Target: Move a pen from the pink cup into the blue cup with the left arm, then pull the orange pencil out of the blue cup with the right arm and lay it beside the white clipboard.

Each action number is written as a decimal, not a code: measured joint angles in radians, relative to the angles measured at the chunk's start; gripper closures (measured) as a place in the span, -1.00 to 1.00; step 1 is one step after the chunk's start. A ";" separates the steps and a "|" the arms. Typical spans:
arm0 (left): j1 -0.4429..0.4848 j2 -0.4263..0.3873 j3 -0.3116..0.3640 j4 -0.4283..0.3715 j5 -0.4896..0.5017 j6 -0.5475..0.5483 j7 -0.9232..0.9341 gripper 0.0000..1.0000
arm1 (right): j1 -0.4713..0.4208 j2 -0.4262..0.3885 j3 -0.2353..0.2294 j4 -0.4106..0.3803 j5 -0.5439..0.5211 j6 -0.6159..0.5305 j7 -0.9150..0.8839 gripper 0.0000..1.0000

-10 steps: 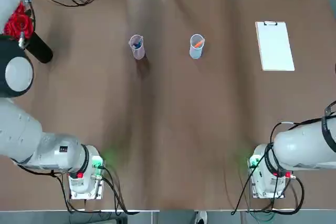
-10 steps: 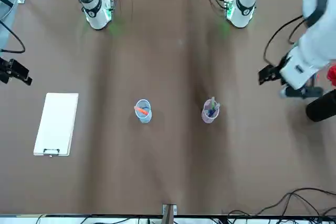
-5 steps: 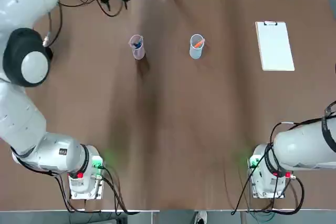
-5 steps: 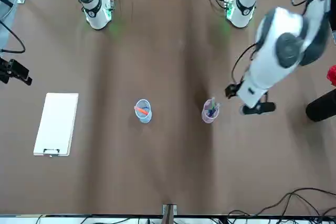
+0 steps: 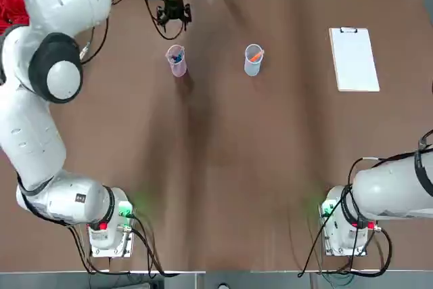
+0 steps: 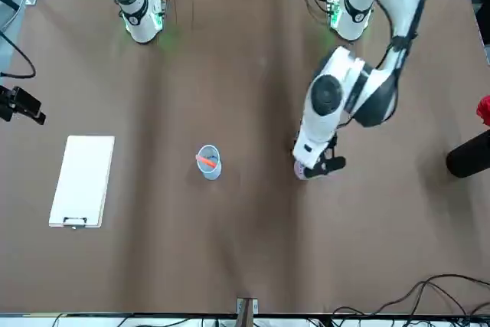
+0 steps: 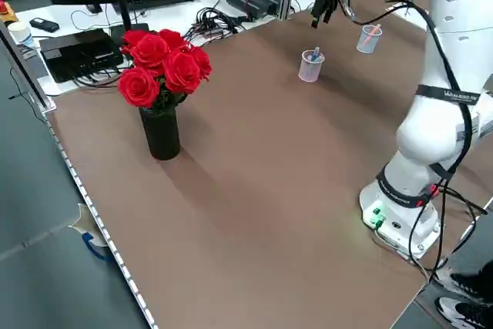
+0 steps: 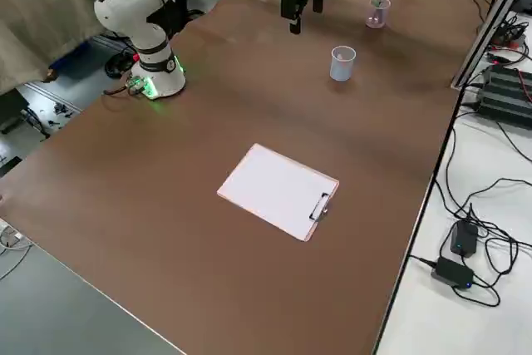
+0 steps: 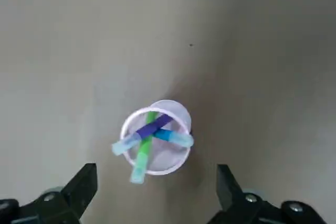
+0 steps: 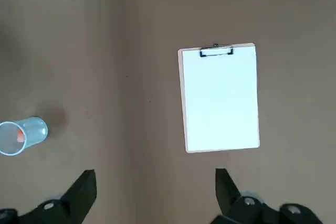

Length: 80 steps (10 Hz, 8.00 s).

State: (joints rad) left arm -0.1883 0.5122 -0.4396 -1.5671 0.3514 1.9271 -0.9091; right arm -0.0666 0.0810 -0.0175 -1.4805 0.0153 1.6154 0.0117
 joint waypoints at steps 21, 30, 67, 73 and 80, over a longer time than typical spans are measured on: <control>-0.044 0.145 -0.002 0.001 0.145 0.032 -0.034 0.25 | -0.009 0.000 0.003 -0.001 0.000 -0.001 -0.013 -1.00; -0.044 0.145 -0.002 0.012 0.160 0.032 -0.034 0.30 | -0.010 0.000 0.002 -0.001 0.000 -0.001 -0.013 -1.00; -0.413 0.255 0.079 0.274 0.060 0.437 -0.510 0.06 | -0.035 0.000 0.006 -0.001 0.000 -0.018 -0.017 -1.00; -0.354 0.187 0.089 0.303 0.061 0.308 -0.471 -1.00 | -0.040 0.000 0.002 -0.001 0.000 -0.059 -0.018 -1.00; 0.032 -0.080 -0.015 0.195 -0.112 0.016 0.004 -1.00 | -0.104 0.054 -0.001 -0.192 0.365 0.053 -0.031 -1.00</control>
State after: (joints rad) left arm -0.1565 0.4321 -0.4550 -1.3717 0.2393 1.9431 -0.9048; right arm -0.1702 0.1350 -0.0187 -1.6725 0.3800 1.6688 -0.0195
